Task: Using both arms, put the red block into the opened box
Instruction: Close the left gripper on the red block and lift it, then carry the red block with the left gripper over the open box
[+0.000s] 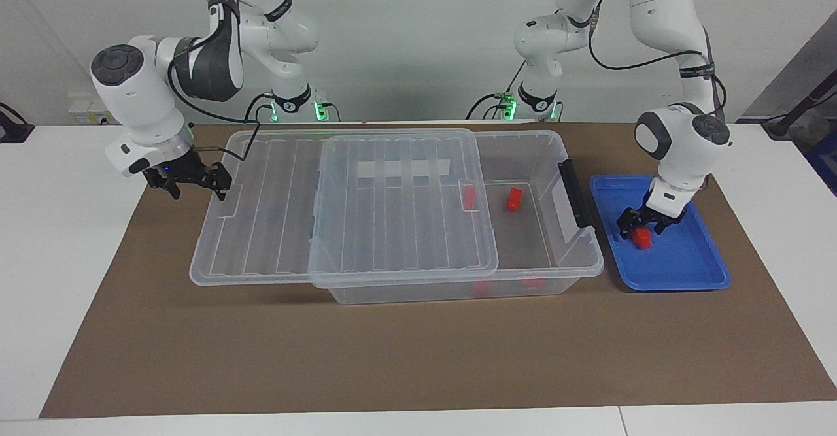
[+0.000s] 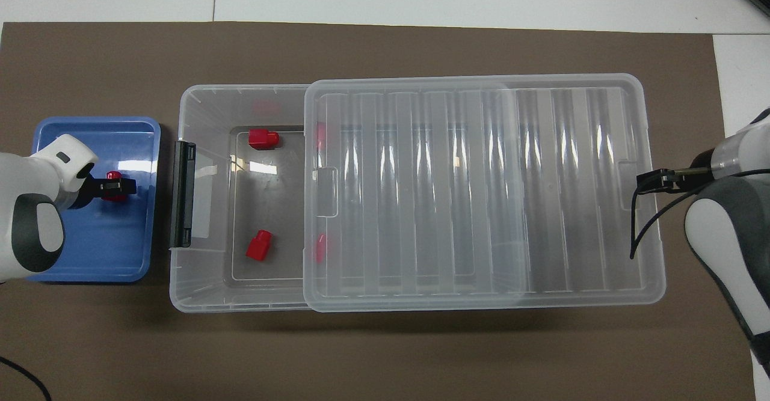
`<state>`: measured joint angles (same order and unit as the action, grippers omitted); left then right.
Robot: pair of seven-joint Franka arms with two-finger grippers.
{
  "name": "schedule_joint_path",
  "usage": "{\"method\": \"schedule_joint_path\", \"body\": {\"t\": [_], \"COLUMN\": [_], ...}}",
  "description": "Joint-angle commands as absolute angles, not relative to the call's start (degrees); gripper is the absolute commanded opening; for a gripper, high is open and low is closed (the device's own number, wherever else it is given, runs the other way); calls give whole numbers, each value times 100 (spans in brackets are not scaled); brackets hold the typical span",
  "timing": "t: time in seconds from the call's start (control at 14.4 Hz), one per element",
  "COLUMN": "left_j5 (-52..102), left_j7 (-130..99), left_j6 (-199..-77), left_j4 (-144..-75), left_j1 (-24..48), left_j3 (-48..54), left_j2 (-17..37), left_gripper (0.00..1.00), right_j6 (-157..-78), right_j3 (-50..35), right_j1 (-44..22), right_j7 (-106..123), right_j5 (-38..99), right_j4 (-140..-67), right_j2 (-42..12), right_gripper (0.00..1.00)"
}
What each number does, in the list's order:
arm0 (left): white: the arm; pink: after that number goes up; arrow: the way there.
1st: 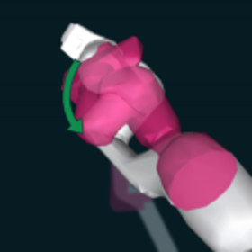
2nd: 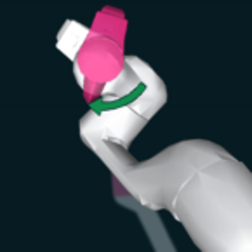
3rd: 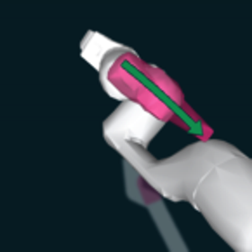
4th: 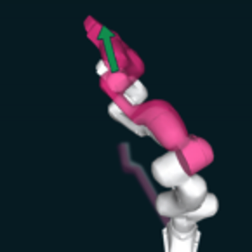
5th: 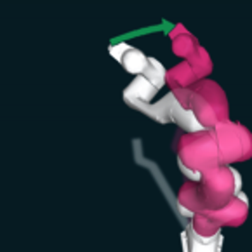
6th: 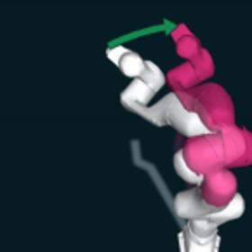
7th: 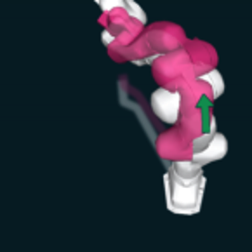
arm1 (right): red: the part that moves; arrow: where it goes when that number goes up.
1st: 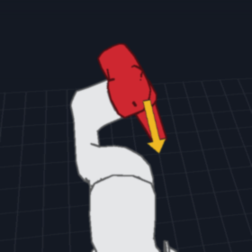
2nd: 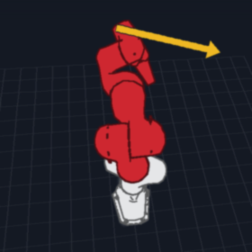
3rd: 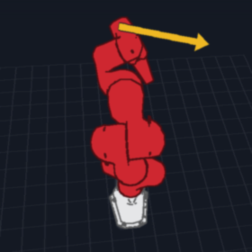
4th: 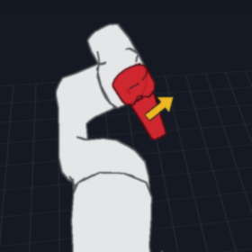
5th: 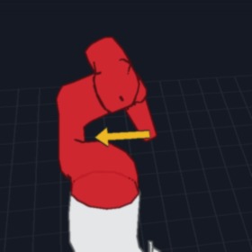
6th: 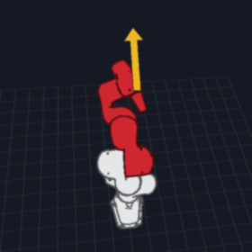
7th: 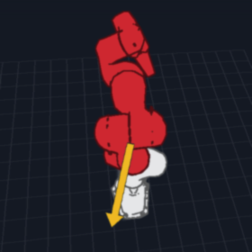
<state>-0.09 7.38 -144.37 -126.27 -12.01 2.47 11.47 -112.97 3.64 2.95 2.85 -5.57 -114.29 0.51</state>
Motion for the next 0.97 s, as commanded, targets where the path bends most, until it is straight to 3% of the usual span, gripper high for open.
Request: {"method": "schedule_joint_path", "body": {"t": [0.0, 0.07, 0.35, 0.69, 0.9], "left_j5": [-114, -114, -114, -105, -105], "left_j7": [931, 1001, 1055, 644, -339], "left_j6": [-14388, -14379, -13802, -11431, -10400], "left_j4": [-12718, -12700, -12272, -10928, -10258], "left_j1": [-1239, -1248, -1204, -889, -283], "left_j3": [255, 246, 246, 299, 308], "left_j2": [1011, 1011, 976, 414, 195], "left_gripper": [11, 0, 0, 0, 0], "right_j6": [-11180, -11171, -11030, -10784, -10181], "right_j3": [343, 343, 325, 290, 290], "right_j1": [439, 439, 413, 387, 369], "right_j7": [457, 457, 431, 431, 387], "right_j5": [-686, -686, -686, -563, -108], "right_j4": [-11408, -11400, -11259, -10908, -10444], "right_j2": [132, 132, 132, 281, 378], "right_gripper": [100, 100, 100, 100, 100]}}
